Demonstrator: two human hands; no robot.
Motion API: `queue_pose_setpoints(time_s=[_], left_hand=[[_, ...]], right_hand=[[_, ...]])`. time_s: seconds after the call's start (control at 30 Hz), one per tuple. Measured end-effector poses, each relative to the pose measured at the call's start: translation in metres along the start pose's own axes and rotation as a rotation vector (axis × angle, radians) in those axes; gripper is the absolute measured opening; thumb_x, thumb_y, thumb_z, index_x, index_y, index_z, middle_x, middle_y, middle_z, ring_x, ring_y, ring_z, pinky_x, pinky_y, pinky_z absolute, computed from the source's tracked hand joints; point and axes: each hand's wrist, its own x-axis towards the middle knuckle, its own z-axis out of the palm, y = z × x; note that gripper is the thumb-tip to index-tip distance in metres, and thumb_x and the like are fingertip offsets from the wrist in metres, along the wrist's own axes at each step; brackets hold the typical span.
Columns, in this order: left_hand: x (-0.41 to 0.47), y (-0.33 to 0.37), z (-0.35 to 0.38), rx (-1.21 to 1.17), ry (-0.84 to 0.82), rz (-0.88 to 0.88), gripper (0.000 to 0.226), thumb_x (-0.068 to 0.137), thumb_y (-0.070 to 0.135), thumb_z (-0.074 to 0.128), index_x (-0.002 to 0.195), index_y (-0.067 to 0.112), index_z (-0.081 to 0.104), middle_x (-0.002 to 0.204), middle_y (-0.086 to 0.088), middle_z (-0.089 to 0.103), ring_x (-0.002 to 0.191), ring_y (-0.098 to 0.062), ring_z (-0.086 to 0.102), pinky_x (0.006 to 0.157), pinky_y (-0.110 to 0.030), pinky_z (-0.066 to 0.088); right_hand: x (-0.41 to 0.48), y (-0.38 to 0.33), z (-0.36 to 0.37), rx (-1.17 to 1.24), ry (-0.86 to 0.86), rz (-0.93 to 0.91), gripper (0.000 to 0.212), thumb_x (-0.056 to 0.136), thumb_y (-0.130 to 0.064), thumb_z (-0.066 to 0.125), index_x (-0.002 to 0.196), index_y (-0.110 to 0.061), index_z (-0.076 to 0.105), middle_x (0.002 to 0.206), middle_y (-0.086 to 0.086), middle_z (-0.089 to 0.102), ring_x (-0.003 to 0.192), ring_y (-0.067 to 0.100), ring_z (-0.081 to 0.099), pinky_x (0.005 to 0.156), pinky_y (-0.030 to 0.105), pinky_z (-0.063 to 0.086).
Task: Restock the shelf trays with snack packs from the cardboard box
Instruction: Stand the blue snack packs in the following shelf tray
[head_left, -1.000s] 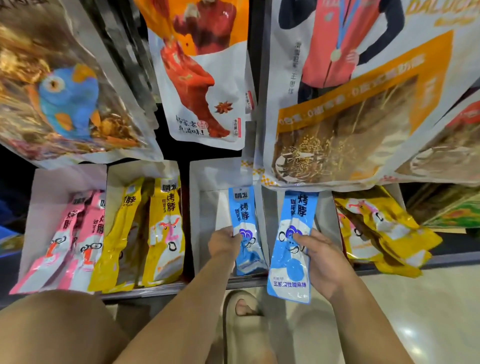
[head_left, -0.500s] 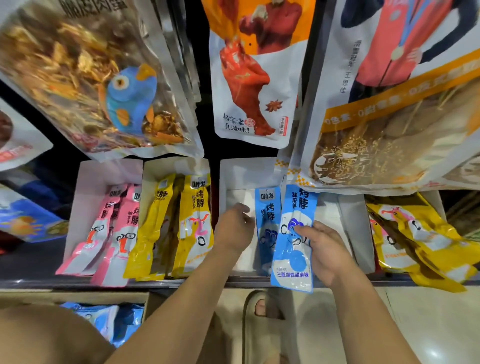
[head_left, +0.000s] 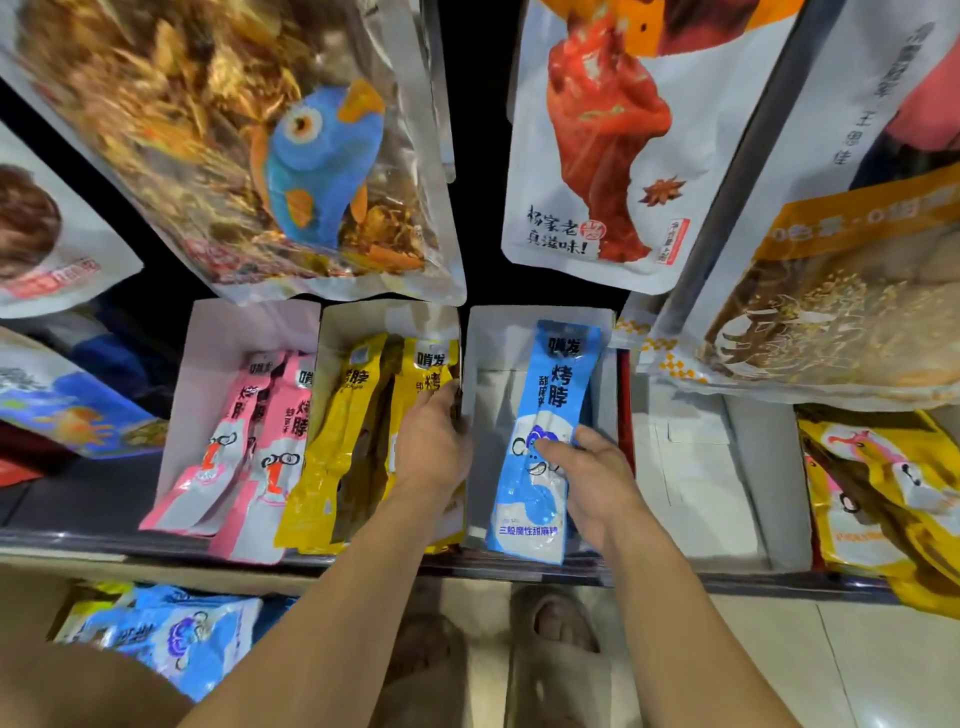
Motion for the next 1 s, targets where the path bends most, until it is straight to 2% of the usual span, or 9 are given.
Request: queue_pose_setpoints(time_s=[0.13, 0.2, 0.3, 0.37, 0.47, 0.6, 0.7, 0.83, 1.0], left_hand=[[0.002, -0.006, 0.001, 0.008, -0.015, 0.014, 0.047, 0.098, 0.027, 0.057, 0.144, 0.027, 0.049, 0.134, -0.003, 0.055, 0.125, -0.025, 0.053, 0.095, -0.037, 0.051], [0.002, -0.007, 0.001, 0.004, -0.010, 0.017, 0.049, 0.097, 0.028, 0.058, 0.145, 0.026, 0.047, 0.130, -0.003, 0.055, 0.118, -0.025, 0.057, 0.093, -0.040, 0.053], [0.002, -0.009, 0.002, -0.006, -0.009, 0.008, 0.050, 0.097, 0.027, 0.059, 0.145, 0.025, 0.046, 0.130, -0.004, 0.055, 0.115, -0.025, 0.057, 0.092, -0.042, 0.052], [0.001, -0.008, 0.002, -0.018, -0.005, 0.006, 0.051, 0.097, 0.027, 0.059, 0.146, 0.025, 0.046, 0.130, -0.004, 0.055, 0.115, -0.025, 0.057, 0.092, -0.042, 0.053], [0.002, -0.007, 0.002, -0.029, -0.014, -0.013, 0.052, 0.097, 0.027, 0.060, 0.146, 0.025, 0.045, 0.131, -0.003, 0.055, 0.117, -0.024, 0.056, 0.094, -0.041, 0.052], [0.002, -0.003, -0.003, -0.038, -0.055, -0.045, 0.053, 0.096, 0.026, 0.061, 0.146, 0.023, 0.044, 0.137, -0.003, 0.052, 0.121, -0.024, 0.055, 0.098, -0.039, 0.050], [-0.002, -0.003, -0.005, -0.053, -0.084, -0.057, 0.056, 0.094, 0.024, 0.063, 0.146, 0.024, 0.044, 0.140, -0.002, 0.052, 0.122, -0.023, 0.055, 0.098, -0.039, 0.051], [-0.010, 0.003, -0.013, -0.081, -0.133, -0.038, 0.061, 0.089, 0.025, 0.068, 0.145, 0.023, 0.043, 0.134, -0.003, 0.057, 0.117, -0.024, 0.060, 0.094, -0.043, 0.055], [-0.030, 0.009, -0.027, -0.052, -0.249, 0.017, 0.050, 0.086, 0.024, 0.067, 0.130, 0.035, 0.046, 0.126, 0.006, 0.064, 0.114, -0.019, 0.065, 0.084, -0.042, 0.060]], right_hand=[[0.021, 0.018, 0.019, -0.184, 0.059, -0.026, 0.015, 0.088, 0.000, 0.070, 0.099, -0.010, 0.071, 0.092, 0.012, 0.074, 0.074, 0.023, 0.069, 0.064, 0.035, 0.059], [0.029, 0.026, 0.028, -0.300, 0.096, -0.044, 0.014, 0.087, -0.003, 0.073, 0.094, -0.014, 0.070, 0.085, 0.009, 0.073, 0.075, 0.023, 0.067, 0.068, 0.040, 0.059], [0.033, 0.034, 0.038, -0.420, 0.146, -0.064, 0.028, 0.089, -0.006, 0.074, 0.115, -0.009, 0.066, 0.079, -0.003, 0.066, 0.075, 0.023, 0.066, 0.074, 0.039, 0.057], [0.033, 0.038, 0.041, -0.509, 0.194, -0.068, 0.037, 0.092, -0.008, 0.071, 0.127, -0.002, 0.061, 0.092, 0.004, 0.070, 0.088, 0.027, 0.071, 0.081, 0.037, 0.057], [0.033, 0.045, 0.040, -0.679, 0.195, -0.110, 0.012, 0.093, -0.009, 0.068, 0.105, -0.008, 0.065, 0.091, 0.009, 0.072, 0.078, 0.020, 0.066, 0.053, 0.018, 0.048], [0.034, 0.048, 0.038, -0.823, 0.196, -0.124, 0.015, 0.092, -0.011, 0.069, 0.105, -0.010, 0.062, 0.095, 0.011, 0.071, 0.067, 0.011, 0.058, 0.047, 0.011, 0.038], [0.029, 0.044, 0.038, -0.884, 0.170, -0.128, 0.024, 0.091, -0.016, 0.070, 0.111, -0.007, 0.060, 0.095, 0.007, 0.069, 0.079, 0.018, 0.064, 0.065, 0.026, 0.052], [0.014, 0.035, 0.036, -0.982, 0.134, -0.155, 0.033, 0.091, -0.028, 0.072, 0.113, -0.009, 0.059, 0.105, 0.005, 0.064, 0.094, 0.022, 0.061, 0.081, 0.032, 0.051], [-0.023, 0.015, 0.031, -1.185, 0.134, -0.249, 0.035, 0.091, -0.035, 0.066, 0.118, -0.013, 0.058, 0.115, 0.010, 0.061, 0.108, 0.029, 0.059, 0.092, 0.039, 0.052]])
